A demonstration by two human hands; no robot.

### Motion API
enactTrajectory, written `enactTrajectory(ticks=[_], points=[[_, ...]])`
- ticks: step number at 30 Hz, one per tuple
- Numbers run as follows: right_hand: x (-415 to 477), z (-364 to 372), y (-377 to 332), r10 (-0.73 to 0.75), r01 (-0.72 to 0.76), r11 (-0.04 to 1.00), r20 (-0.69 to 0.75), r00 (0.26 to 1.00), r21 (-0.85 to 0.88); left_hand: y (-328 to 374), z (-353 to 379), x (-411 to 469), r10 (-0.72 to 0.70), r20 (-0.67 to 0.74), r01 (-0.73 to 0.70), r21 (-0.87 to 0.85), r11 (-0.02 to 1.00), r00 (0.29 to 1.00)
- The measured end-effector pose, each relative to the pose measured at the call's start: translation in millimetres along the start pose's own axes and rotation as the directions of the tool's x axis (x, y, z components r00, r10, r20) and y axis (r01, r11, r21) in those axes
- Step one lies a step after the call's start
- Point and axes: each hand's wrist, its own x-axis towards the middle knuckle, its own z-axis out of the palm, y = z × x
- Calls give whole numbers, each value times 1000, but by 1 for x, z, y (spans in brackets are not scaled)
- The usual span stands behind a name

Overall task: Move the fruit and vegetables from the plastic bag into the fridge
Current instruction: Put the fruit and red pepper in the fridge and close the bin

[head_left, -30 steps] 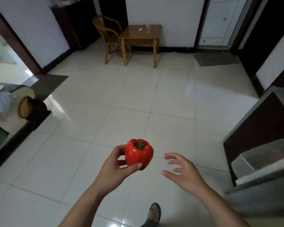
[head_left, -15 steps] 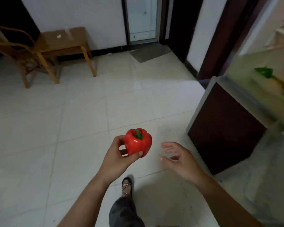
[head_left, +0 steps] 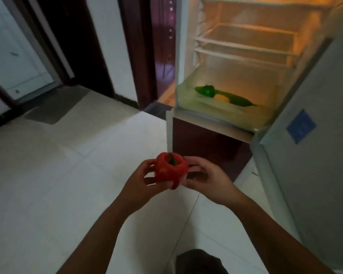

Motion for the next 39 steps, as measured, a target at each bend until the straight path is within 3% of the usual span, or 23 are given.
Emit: enactTrajectory(ticks=[7, 13, 19, 24, 28, 35, 39], points=[[64, -72, 6, -18, 25, 999, -258, 966, 23, 37, 28, 137, 67, 284, -90, 66, 994, 957], [152, -141, 26, -9, 33, 997, -297, 955, 75, 66, 47, 264, 101, 409, -157, 106, 982, 907], [225, -204, 32, 87, -73, 996, -360, 929, 51, 94, 68, 370, 135, 500, -236, 146, 961, 855], [260, -245, 41, 141, -121, 990, -527, 838, 71, 97, 85, 440, 117, 525, -252, 193, 948, 843], [279, -273, 66, 169, -210, 978, -654, 737, 16, 98, 101, 488, 201, 593, -414, 246, 877, 780], [295, -290, 109, 233, -390, 920, -736, 636, -46, 99, 130, 544, 316, 713, -676, 293, 677, 625], [303, -299, 134, 315, -450, 893, -720, 619, 3, 86, 135, 556, 274, 737, -676, 321, 663, 618]])
